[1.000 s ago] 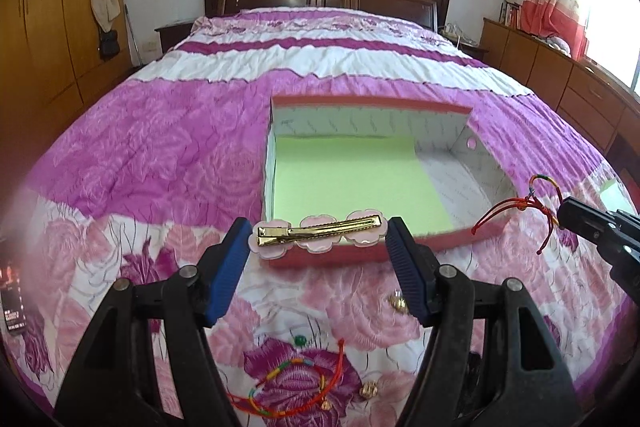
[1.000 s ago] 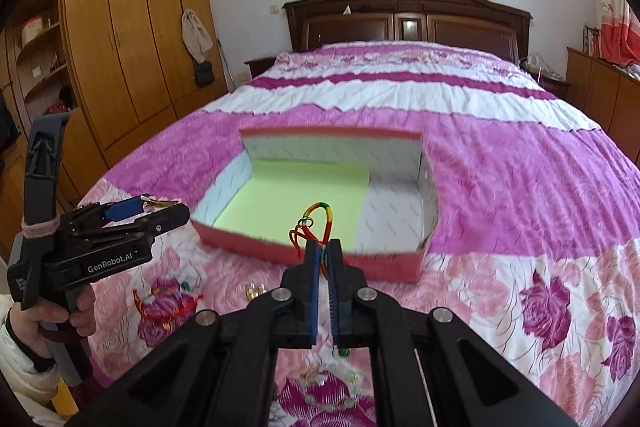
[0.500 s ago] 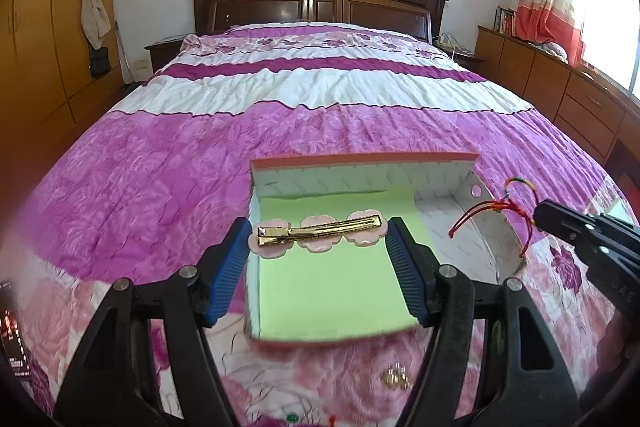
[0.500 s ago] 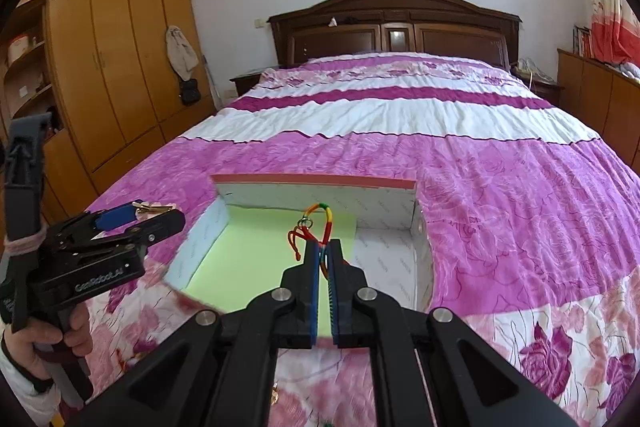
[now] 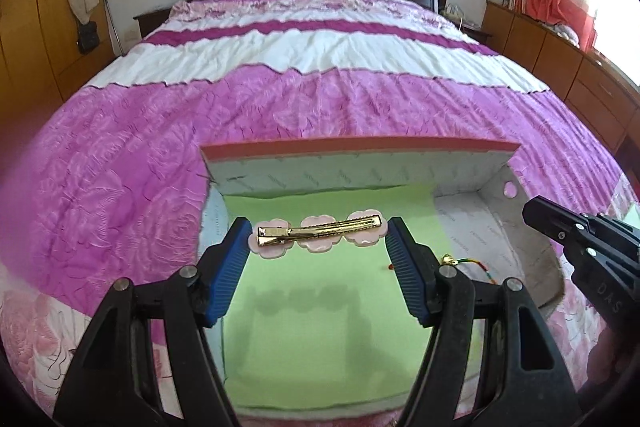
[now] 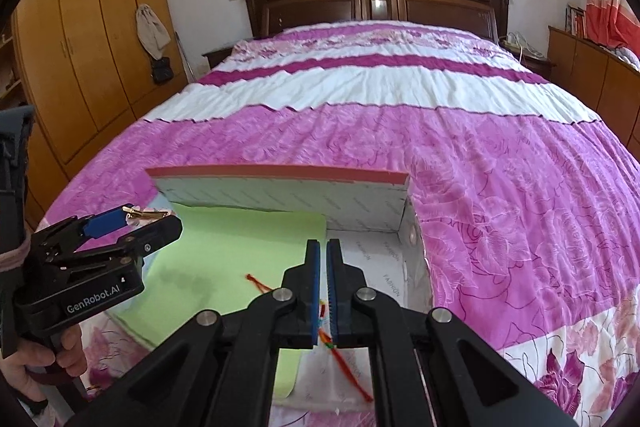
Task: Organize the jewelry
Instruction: 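Lower the clip onto the green paper and open the left gripper while the right releases the bracelet, then withdraw both grippers from the box toward the pearl-and-gold brooches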
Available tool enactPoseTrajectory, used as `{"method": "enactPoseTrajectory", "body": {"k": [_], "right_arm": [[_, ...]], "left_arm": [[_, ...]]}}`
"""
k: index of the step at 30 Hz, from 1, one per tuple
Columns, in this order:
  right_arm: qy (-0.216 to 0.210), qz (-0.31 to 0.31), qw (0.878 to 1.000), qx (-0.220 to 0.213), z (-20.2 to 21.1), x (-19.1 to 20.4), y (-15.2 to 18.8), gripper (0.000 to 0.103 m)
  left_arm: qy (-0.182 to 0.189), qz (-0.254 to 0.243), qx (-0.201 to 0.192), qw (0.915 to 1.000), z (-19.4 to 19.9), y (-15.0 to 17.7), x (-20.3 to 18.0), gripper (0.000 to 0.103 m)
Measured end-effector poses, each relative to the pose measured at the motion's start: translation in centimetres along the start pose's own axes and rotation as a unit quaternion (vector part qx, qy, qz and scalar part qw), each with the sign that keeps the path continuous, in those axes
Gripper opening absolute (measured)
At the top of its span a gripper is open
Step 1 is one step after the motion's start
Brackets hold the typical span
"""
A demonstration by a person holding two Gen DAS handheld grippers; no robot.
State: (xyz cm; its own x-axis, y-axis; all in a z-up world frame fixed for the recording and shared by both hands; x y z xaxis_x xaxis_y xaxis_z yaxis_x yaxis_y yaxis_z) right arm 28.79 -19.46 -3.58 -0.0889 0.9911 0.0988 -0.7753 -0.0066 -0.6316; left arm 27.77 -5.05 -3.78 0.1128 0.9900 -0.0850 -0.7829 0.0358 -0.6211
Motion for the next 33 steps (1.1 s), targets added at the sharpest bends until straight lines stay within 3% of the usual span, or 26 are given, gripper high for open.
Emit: {"method": "enactPoseTrajectory", "body": {"k": [12,20,25,28,30,33], "right_arm": [[0.003,-0.016,0.999,0.031,-2.3,-1.1,1.5,0.004],[-0.005,-0.024,0.999,0.037,-2.3,-1.2,2.0,0.005],[-0.014,-0.029,0.999,0.034,-1.5,-1.3,2.2,0.005],[-0.016,-0.036,0.999,0.029,-0.8,-1.6,2.3,0.014],[-0.022,-0.047,0.998,0.022,-0.3,-1.8,2.2,0.031],[-0.031,-0.059,0.998,0.008,0.7,-2.1,2.0,0.034]], "left_arm": [[-0.028,-0.012,0.089,0.9956,-5.6,2.0,0.3,0.062],[-0.048,-0.034,0.112,0.992,-6.1,2.4,0.2,0.063],[-0.031,-0.028,0.108,0.9933,-5.6,2.2,0.1,0.063],[-0.018,-0.015,0.101,0.9946,-4.9,2.0,0.1,0.063],[-0.014,-0.014,0.092,0.9955,-4.3,1.8,0.0,0.063],[-0.007,-0.014,0.074,0.9972,-3.0,1.5,-0.1,0.063]]}}
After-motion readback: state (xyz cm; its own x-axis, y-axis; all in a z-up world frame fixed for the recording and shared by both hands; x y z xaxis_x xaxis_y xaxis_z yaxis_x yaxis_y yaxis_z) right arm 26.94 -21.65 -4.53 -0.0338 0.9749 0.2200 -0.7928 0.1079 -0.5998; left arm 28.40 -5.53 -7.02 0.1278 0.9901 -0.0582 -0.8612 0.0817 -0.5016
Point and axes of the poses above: each gripper's, at about its wrist camera, not at the fingertips, and z roughly against the way its jaws point, x to its left, y to its underside, the point moved 10 cm from there along -z, roughly the way its jaws point, and after that the axes turned 6 degrees about x, right-handed, at the moved point
